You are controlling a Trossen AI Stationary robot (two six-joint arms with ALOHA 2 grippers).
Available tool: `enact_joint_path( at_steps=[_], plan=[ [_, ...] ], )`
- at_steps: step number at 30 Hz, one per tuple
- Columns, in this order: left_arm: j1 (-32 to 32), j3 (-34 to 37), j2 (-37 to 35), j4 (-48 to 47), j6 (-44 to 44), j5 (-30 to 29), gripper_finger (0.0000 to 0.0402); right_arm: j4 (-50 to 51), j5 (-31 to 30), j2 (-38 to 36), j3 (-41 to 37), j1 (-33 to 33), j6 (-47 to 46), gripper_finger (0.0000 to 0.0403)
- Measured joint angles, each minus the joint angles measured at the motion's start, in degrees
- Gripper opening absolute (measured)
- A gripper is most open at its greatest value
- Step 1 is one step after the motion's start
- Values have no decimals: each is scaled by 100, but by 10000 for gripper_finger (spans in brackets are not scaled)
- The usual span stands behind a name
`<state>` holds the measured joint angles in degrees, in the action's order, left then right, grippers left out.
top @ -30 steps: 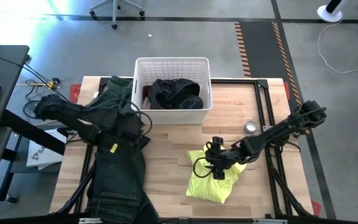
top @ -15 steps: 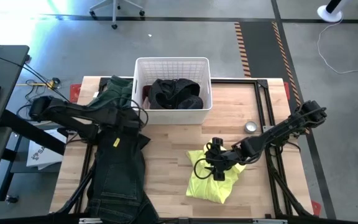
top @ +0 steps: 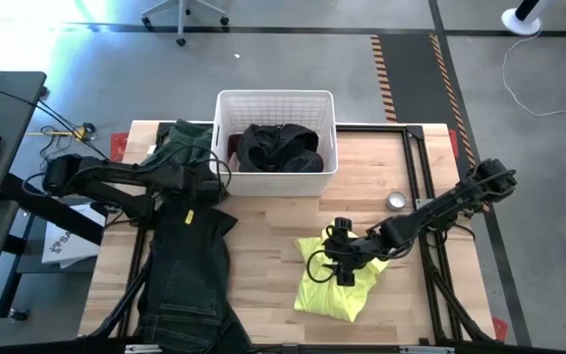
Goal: Sort clothes
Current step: Put the green shirt into the white laundry bin
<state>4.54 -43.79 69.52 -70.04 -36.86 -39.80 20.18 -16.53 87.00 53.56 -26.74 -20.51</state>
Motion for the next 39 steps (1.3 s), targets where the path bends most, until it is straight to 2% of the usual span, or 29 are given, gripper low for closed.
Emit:
enact_joint_path(
  at_steps=[4,9,12,17,21,23,34,37,39],
  plan=[
    [120,0,0,397,50,93,128,4,0,0,0,0,-15,281],
    [259,-7,2,836,111,149,53,4,0,0,0,0,-30,281],
    [342,-7,2,693,71,157,9,4,2,0,0,0,-42,281],
    [130,-390,-16,-444,-566,-200,3,4,1,0,0,-4,-62,281],
    [-282,-1221,-119,-1700,-1350,-799,1,7,0,0,0,-4,-107,281],
    [-511,-1747,-186,-2027,-1656,-1084,1,6,1,0,0,-4,-107,281],
    [-1489,-4434,-1000,-1517,-772,-1805,1,-8,0,-2,0,-4,-192,281],
    [-1820,-5030,-1123,-932,-174,-2244,0,-31,0,-2,0,-4,-162,281],
    [-2009,-5348,-1181,-196,519,-2660,0,-54,0,-2,0,-4,-145,281]
  ],
)
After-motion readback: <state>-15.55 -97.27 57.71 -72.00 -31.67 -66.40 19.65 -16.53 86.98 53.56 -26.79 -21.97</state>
